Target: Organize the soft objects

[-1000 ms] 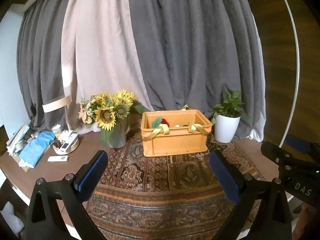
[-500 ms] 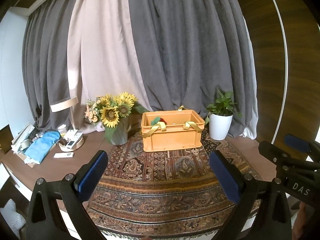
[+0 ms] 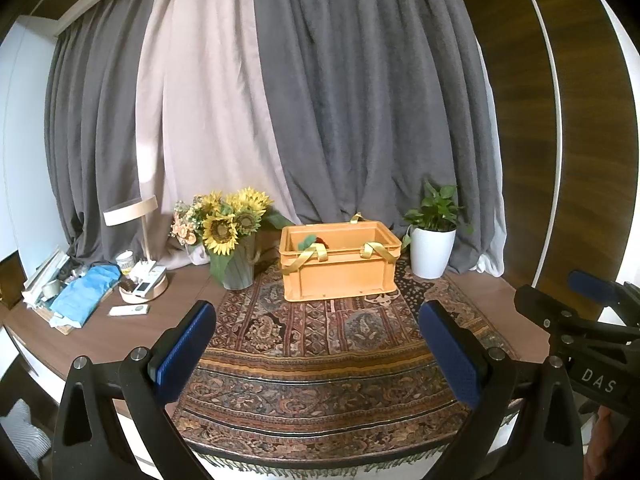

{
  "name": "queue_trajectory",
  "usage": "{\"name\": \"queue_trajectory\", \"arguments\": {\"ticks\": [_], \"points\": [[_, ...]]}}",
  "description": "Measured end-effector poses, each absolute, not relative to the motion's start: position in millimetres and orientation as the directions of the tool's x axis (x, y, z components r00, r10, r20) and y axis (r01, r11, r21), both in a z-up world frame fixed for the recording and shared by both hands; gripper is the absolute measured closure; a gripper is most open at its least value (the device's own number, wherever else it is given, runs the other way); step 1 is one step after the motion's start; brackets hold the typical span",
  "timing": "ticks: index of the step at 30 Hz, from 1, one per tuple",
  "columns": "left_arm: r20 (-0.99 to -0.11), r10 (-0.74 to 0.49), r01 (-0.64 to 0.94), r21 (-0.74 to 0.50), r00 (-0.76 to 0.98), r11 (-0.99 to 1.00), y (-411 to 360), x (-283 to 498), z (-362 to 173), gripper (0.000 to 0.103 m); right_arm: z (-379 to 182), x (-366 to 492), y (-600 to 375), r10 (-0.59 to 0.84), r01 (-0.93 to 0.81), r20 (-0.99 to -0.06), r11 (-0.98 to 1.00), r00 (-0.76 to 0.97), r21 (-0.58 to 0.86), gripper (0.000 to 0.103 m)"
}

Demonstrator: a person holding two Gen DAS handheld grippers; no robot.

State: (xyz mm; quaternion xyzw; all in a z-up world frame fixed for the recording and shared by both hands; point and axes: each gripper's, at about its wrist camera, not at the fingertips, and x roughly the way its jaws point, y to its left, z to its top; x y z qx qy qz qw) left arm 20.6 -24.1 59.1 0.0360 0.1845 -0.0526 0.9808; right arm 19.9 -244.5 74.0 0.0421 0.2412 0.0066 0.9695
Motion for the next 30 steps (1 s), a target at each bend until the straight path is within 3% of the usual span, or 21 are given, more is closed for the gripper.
{"name": "queue_trajectory", "arguments": {"ticks": [30], "points": [[-0.376, -0.117, 0.152, 0.065, 0.919, 0.986, -41.8, 21.7, 59.9, 0.0, 72.3, 9.3, -260.5, 0.005, 0.04, -0.472, 0.996, 0.882, 0.085, 0.022]]}}
